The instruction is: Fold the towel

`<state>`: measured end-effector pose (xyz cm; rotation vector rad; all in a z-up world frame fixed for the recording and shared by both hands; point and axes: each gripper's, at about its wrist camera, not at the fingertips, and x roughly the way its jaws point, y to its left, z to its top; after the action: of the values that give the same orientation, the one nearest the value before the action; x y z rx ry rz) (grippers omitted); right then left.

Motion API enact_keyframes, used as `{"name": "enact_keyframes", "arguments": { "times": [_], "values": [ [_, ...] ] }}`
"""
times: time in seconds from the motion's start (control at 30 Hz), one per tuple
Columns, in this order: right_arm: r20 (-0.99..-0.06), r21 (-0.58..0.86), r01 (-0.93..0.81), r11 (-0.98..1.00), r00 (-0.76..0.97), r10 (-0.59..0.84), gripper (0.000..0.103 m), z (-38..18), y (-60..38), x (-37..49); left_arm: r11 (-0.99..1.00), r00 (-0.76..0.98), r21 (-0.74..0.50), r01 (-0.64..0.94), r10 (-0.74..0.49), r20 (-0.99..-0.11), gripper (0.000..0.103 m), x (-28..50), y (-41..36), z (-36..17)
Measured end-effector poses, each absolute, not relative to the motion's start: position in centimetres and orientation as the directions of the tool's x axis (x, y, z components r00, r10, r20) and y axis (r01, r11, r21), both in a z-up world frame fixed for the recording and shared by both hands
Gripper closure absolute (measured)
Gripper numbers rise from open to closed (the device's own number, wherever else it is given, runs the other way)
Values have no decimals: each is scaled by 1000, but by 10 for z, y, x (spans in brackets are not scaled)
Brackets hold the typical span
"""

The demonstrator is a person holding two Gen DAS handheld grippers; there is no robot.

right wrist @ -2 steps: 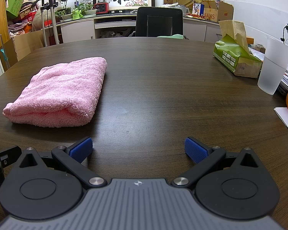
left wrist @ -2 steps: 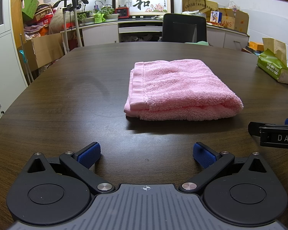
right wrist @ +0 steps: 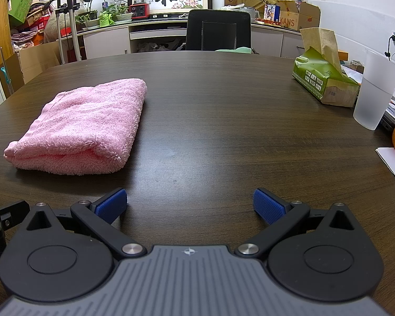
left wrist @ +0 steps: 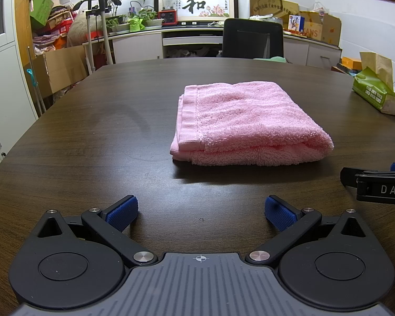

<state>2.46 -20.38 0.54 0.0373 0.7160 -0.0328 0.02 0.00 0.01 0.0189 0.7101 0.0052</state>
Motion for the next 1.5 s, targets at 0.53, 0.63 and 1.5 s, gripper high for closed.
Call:
{"name": "enact_keyframes", "arguments": {
  "times": [0.53,0.63,1.5],
  "values": [
    [-657,23,43,999,754,-17,0,5,-204,25,1000,758,20,2,12,-652,0,1,0,0],
    [-657,23,43,999,754,-17,0,5,-204,25,1000,758,20,2,12,-652,0,1,0,-1],
    [-657,23,43,999,754,-17,0,6,-204,24,1000,758,21,-1,14,-652,0,-5,1,-5]
  ]
}}
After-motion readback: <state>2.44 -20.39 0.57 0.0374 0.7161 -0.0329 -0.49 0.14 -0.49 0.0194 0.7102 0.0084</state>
